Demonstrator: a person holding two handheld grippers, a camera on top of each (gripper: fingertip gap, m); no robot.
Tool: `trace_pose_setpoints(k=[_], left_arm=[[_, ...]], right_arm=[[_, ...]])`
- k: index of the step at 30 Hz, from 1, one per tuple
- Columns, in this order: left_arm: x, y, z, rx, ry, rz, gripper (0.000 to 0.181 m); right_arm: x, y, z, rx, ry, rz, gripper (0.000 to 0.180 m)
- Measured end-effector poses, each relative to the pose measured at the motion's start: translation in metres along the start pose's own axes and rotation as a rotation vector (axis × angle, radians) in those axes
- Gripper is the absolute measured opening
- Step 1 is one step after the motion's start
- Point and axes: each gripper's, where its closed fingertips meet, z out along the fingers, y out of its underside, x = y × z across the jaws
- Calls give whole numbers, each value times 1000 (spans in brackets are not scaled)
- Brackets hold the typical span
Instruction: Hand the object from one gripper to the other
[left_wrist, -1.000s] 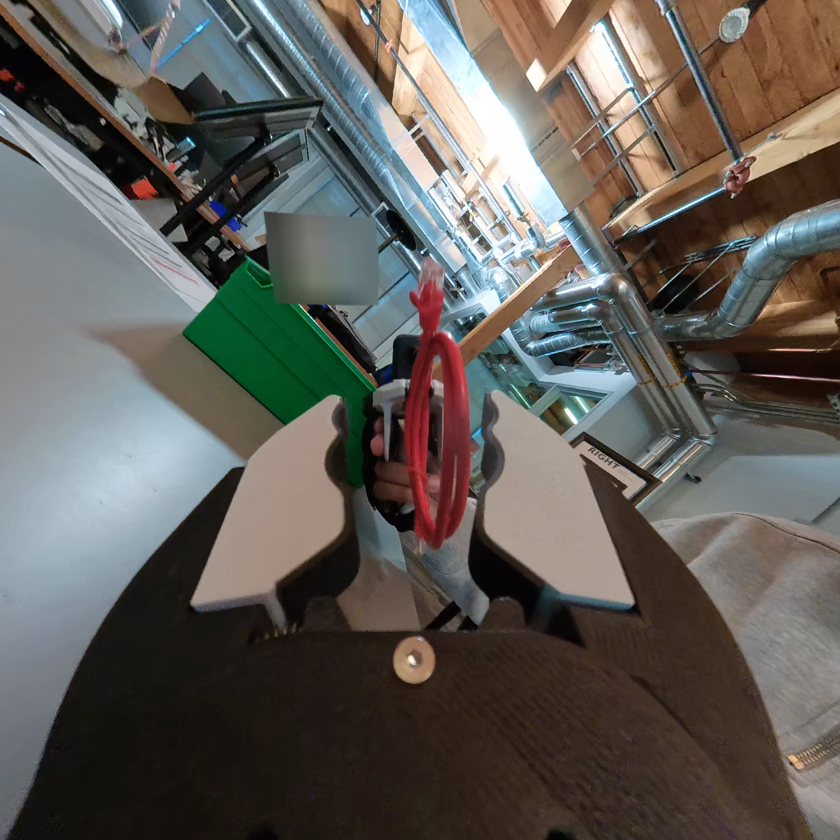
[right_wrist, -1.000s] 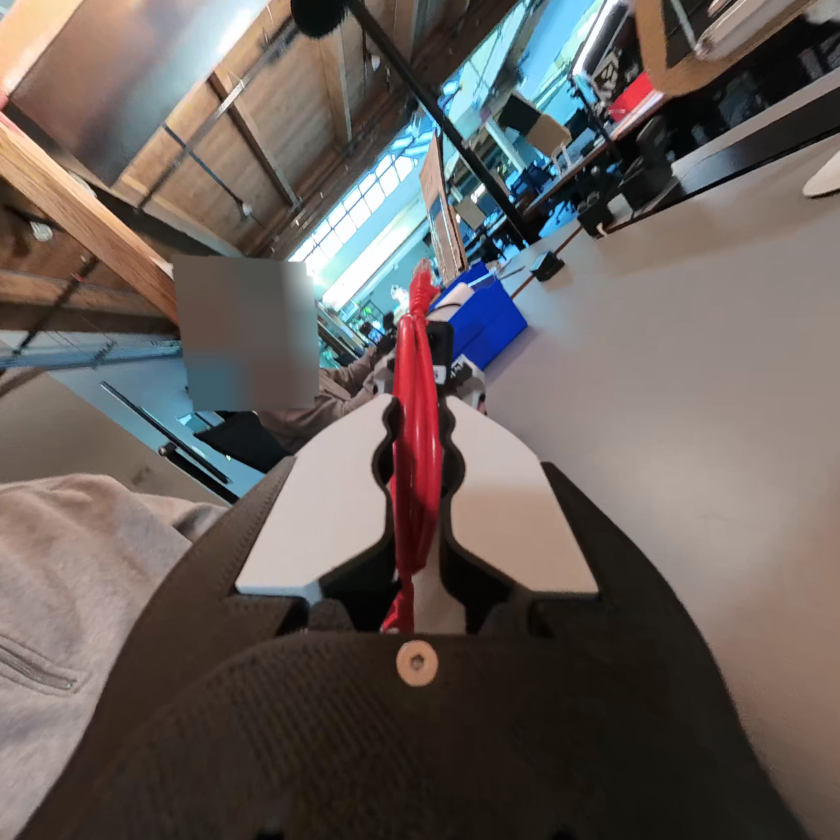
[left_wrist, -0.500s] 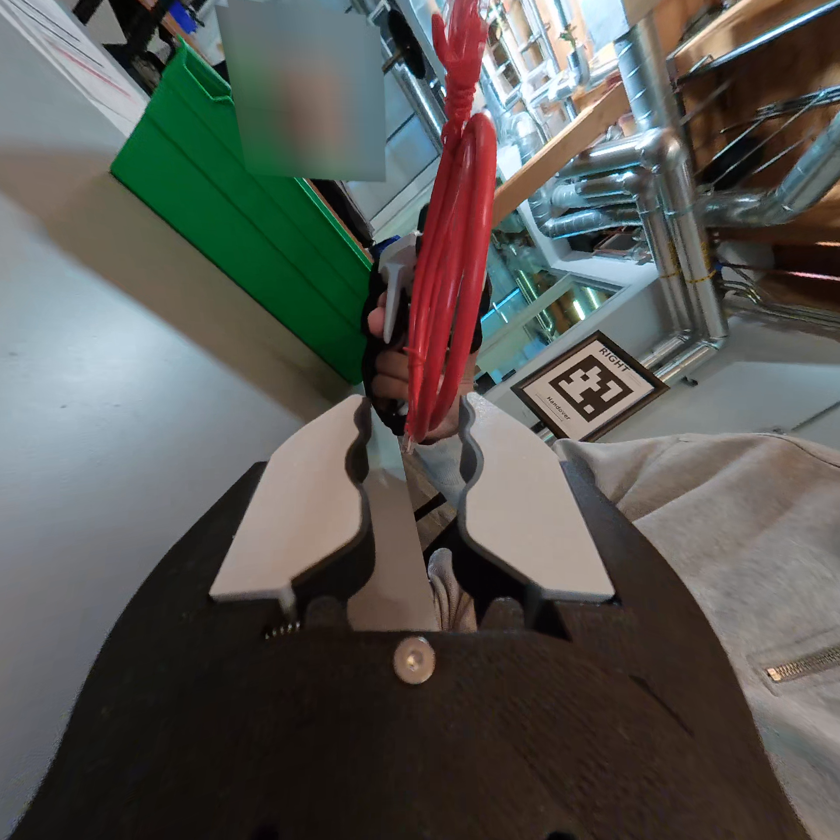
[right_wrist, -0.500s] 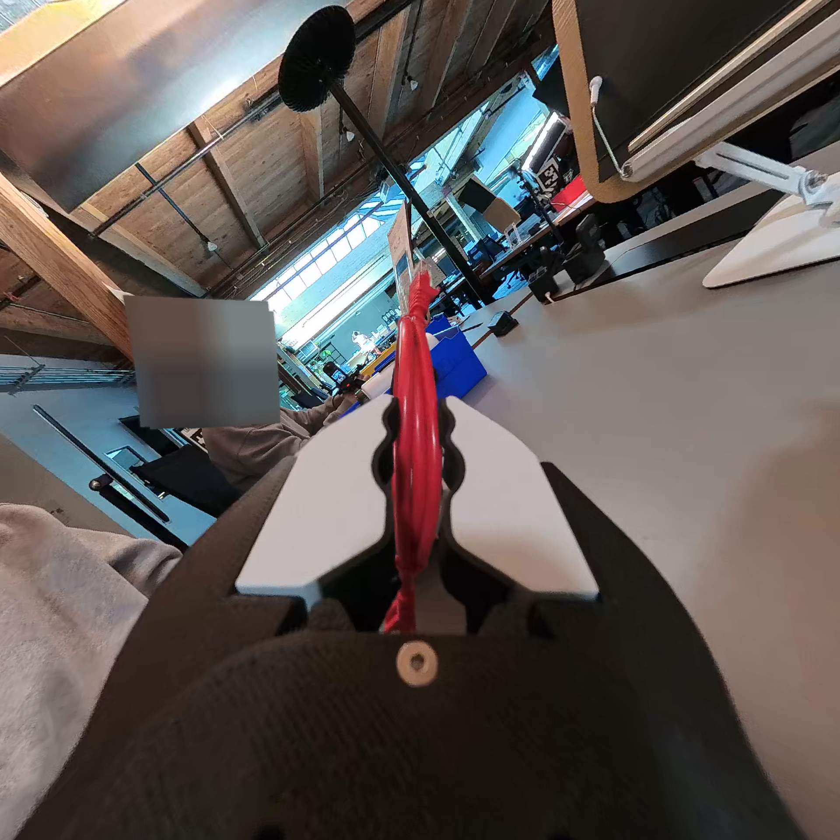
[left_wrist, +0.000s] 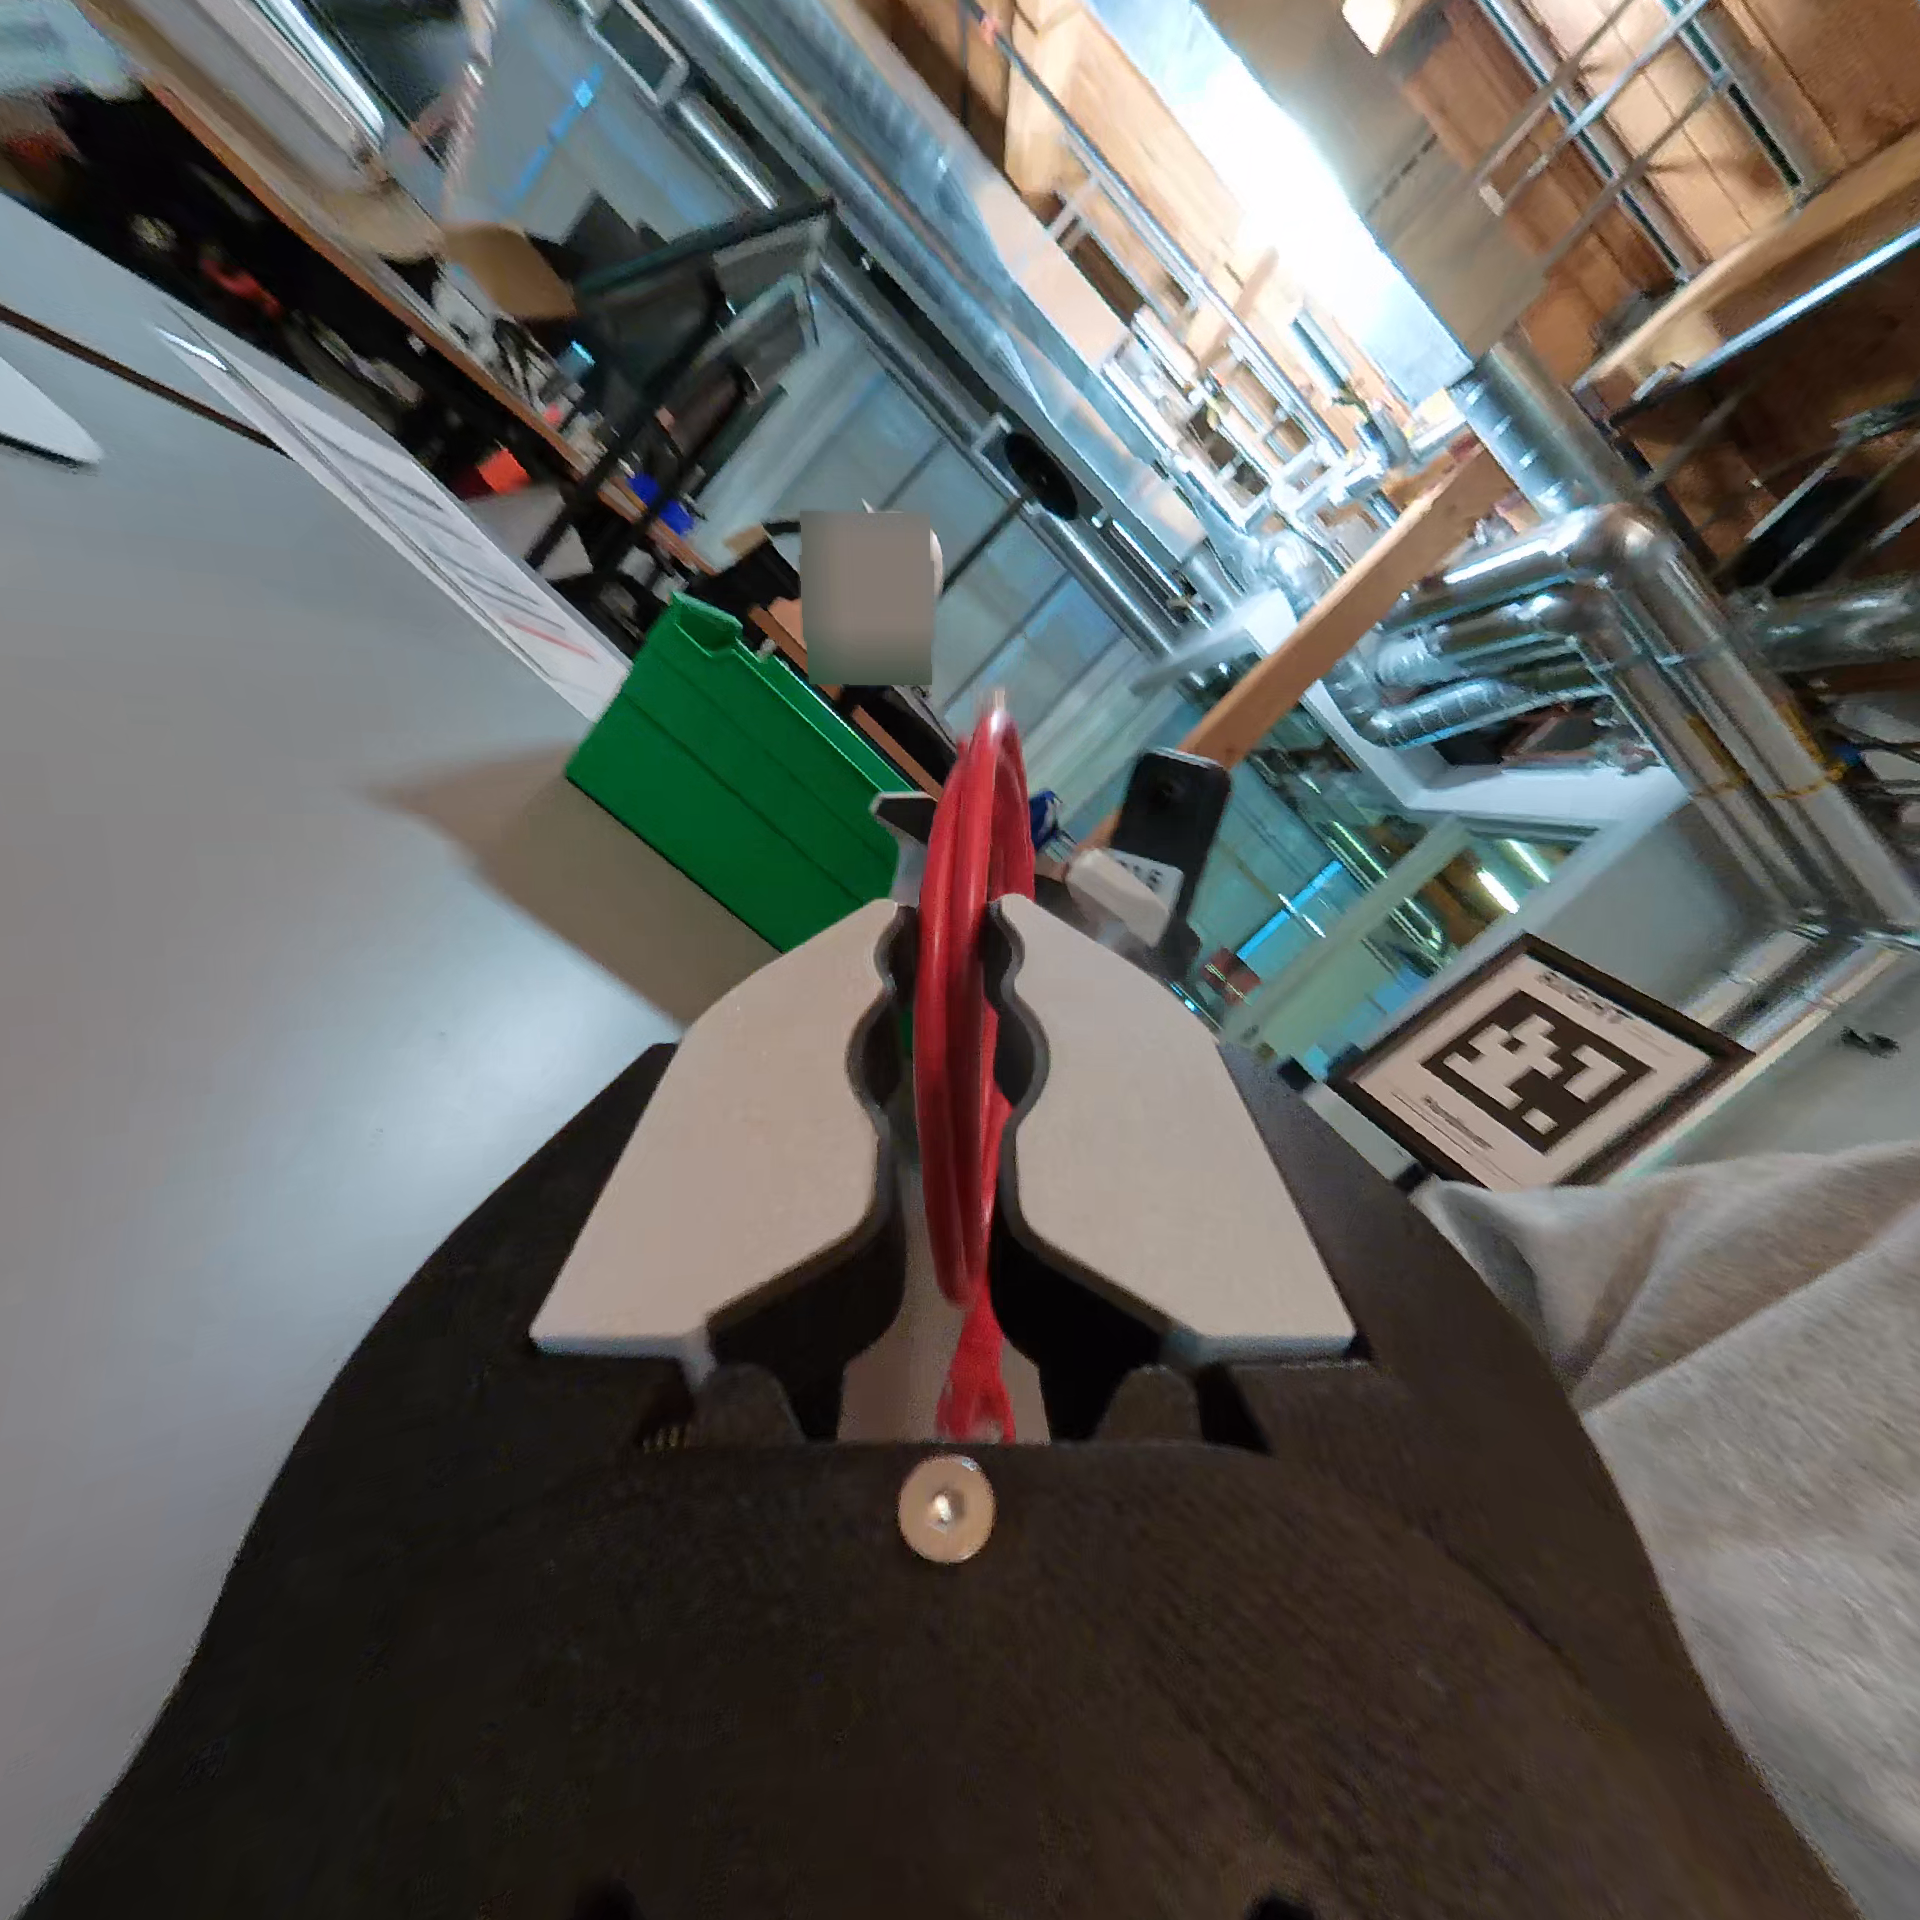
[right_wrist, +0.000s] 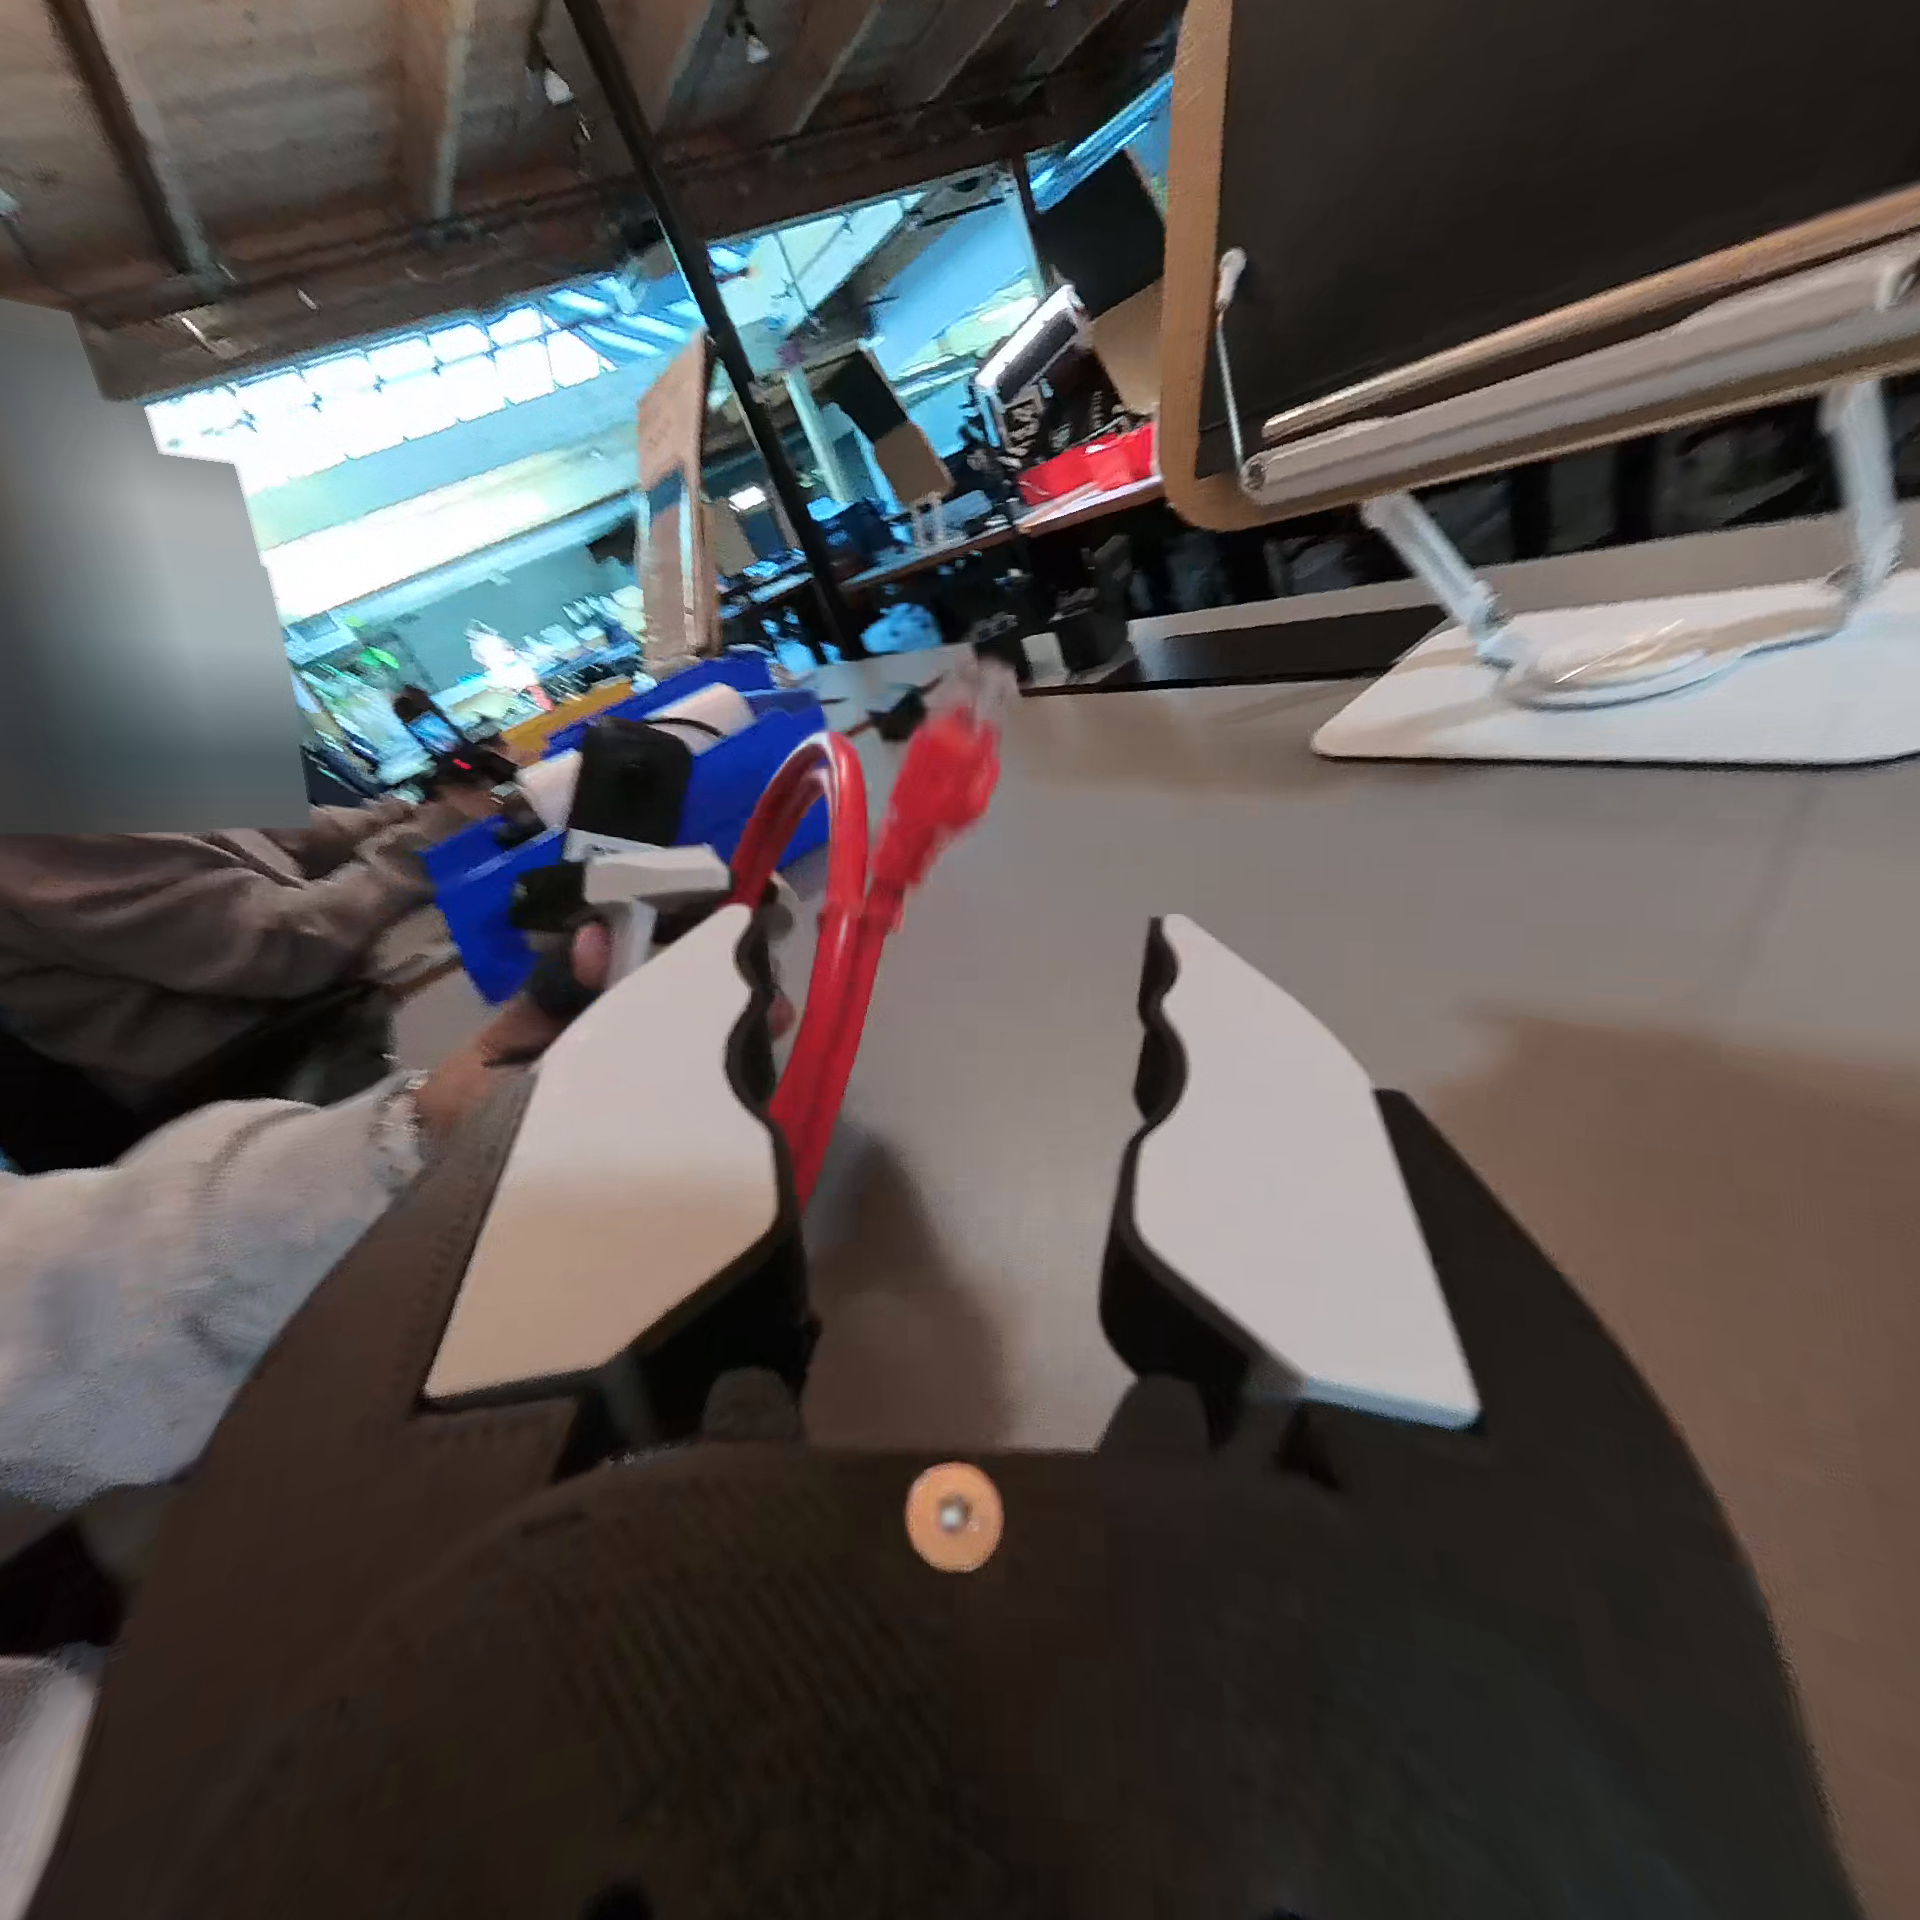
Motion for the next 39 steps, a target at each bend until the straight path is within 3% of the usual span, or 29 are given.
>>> trace_pose_setpoints(k=[4, 10, 12, 15, 20, 23, 24, 25, 30, 35, 38, 39], left_arm=[[-7, -11, -7, 80, -66, 19, 12], [-15, -26, -21, 191, -160, 46, 13], [-18, -32, -27, 234, -229, 100, 12], [-8, -32, -24, 237, -263, 201, 12], [23, -6, 5, 123, -216, 397, 12], [36, 23, 25, -1, -202, 547, 12], [40, 28, 29, -17, -220, 628, 11], [44, 32, 32, -31, -236, 717, 12], [58, 60, 43, -172, -227, 1034, 13], [62, 69, 47, -181, -176, 1004, 17], [66, 61, 44, -123, -170, 996, 39], [67, 58, 43, -105, -161, 977, 39]], right_arm=[[-4, 9, 6, -55, 92, -185, 80], [-23, 30, 19, -151, 95, -266, 86], [-23, 37, 20, -179, 101, -184, 80], [-32, 46, 24, -166, 23, 120, 80], [-36, 33, 25, -9, -132, 552, 113], [-39, 26, 25, 24, -161, 588, 125], [-38, 26, 25, 22, -137, 571, 141], [-36, 25, 24, 25, -121, 547, 143], [-23, 13, 15, 75, -113, 571, 133], [-20, 8, 9, 75, -114, 535, 116], [-19, 0, 5, 99, -120, 510, 111], [-19, -2, 4, 103, -123, 502, 109]])
